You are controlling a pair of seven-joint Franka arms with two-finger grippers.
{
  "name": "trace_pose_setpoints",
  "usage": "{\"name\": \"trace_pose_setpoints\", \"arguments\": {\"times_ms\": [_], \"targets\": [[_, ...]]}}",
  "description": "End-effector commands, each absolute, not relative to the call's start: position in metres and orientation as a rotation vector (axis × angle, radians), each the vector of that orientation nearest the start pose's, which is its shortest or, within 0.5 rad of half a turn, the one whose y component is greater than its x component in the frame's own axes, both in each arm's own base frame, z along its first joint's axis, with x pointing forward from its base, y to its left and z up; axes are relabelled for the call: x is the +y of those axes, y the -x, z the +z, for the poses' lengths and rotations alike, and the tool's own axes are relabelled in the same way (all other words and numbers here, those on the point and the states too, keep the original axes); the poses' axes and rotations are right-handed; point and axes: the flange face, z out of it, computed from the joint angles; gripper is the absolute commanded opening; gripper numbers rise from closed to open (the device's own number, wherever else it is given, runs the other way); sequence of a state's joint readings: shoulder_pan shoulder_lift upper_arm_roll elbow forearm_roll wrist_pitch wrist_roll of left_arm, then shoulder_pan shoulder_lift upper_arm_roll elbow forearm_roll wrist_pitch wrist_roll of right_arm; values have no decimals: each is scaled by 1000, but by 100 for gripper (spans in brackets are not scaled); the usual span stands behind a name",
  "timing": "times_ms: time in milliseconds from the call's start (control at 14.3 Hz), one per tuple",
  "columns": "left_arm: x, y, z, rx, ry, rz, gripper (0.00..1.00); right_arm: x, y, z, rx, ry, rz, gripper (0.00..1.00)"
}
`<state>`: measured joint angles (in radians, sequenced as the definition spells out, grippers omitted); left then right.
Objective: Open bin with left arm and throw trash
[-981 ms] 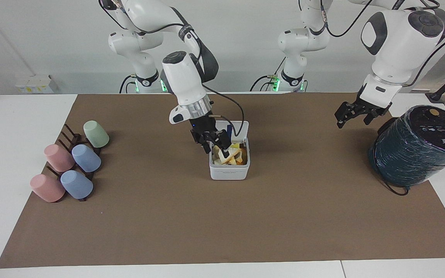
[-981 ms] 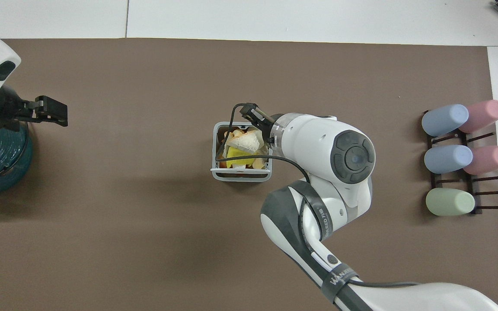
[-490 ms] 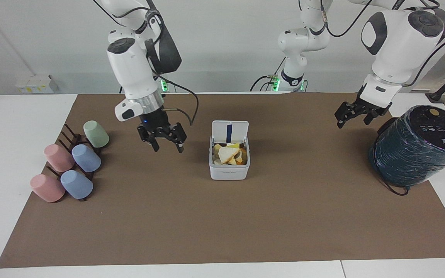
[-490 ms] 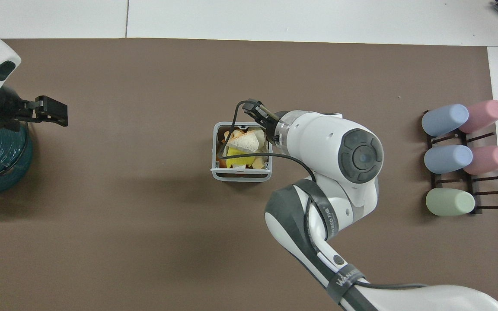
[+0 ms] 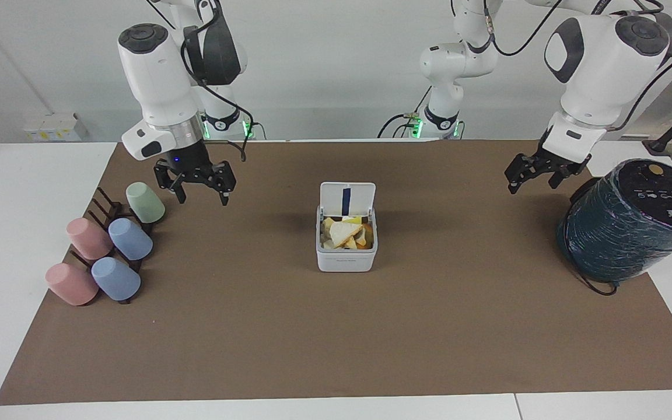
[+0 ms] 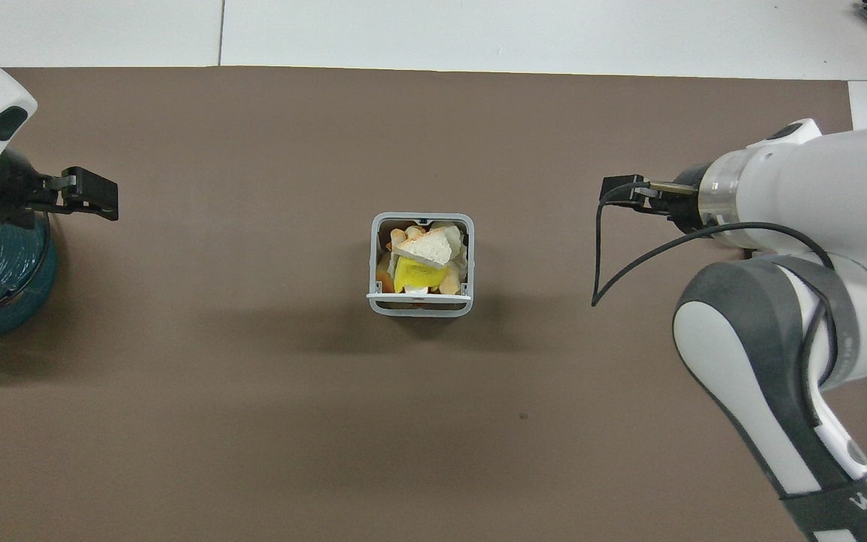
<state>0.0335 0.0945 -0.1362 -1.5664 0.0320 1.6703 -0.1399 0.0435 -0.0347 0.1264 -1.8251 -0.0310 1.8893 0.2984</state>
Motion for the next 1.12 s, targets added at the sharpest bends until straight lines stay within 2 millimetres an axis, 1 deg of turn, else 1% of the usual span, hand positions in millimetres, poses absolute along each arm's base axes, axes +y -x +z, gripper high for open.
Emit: {"name": "trace_pose_setpoints", "arguments": {"times_ms": [0, 140, 210, 280, 350, 420, 490, 631, 841, 1051], "targets": [[-56, -581, 584, 67, 3098, -45, 100, 68, -538, 566, 220, 3176, -103, 100], [-55, -581, 583, 106, 3097, -44, 100, 66, -544, 573, 232, 3159, -120, 100], [-56, -581, 583, 108, 3097, -44, 100, 64, -545, 583, 237, 3161, -105, 100], [-56, -581, 583, 108, 3099, -49, 100, 62, -548, 585, 235, 3164, -77, 100], [-56, -581, 584, 108, 3100, -53, 100, 60, -550, 591, 202, 3172, -80, 100], [-58, -581, 584, 112, 3103, -53, 100, 53, -551, 595, 168, 3182, -73, 100], [-58, -581, 583, 111, 3111, -52, 100, 51, -553, 597, 135, 3185, -43, 100], [-60, -581, 582, 110, 3125, -56, 100, 42, -561, 603, 142, 3185, -22, 100], [-60, -583, 582, 108, 3125, -70, 100, 45, -558, 596, 137, 3188, 2, 100], [-60, -582, 581, 103, 3126, -68, 100, 47, -545, 581, 132, 3196, 33, 100]]}}
